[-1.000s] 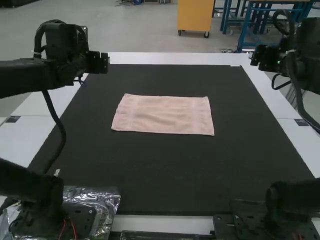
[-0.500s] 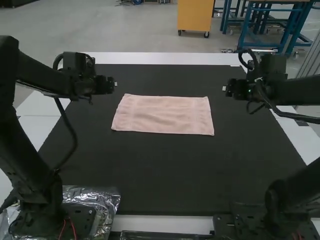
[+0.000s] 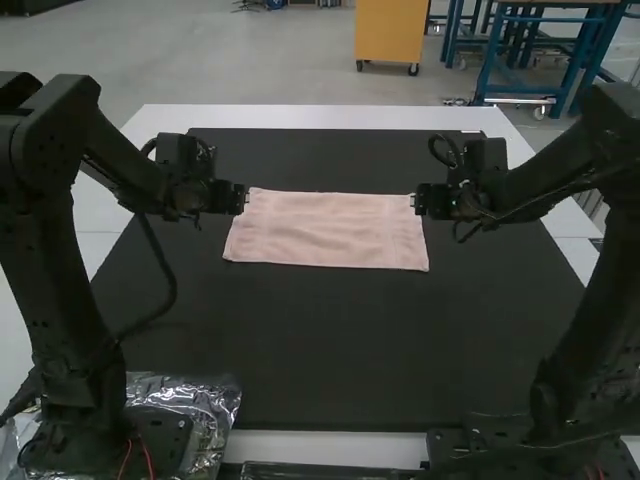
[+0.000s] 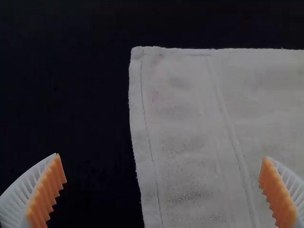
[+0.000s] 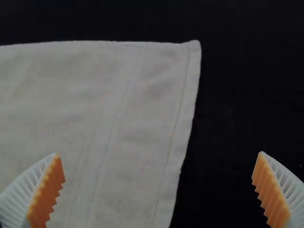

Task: Fold the towel.

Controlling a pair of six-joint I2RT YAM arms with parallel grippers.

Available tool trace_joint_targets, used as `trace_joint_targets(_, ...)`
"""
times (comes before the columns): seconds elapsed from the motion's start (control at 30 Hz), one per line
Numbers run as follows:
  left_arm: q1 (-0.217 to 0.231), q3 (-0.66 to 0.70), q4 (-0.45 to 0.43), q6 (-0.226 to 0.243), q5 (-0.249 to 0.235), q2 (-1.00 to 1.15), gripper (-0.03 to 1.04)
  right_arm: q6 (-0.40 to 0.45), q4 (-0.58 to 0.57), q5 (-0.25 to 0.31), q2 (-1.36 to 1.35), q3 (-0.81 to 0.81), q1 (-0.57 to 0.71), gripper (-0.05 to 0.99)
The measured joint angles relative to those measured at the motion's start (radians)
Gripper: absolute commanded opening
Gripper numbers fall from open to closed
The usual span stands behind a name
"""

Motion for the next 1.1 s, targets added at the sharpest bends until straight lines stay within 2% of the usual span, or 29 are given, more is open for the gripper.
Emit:
trace_joint_targets(0.37,0.000,0.147,0.018,0.059,-0.016,0.175,0.96,-0.007,0.046,0.007,0.215,0.144,0.000,0.91)
trace_joint_targets(1.1,0.000,0.337,0.017,0.066,-0.021,0.410,0.96,-0.052,0.053,0.016,0.495,0.378,0.000,0.91)
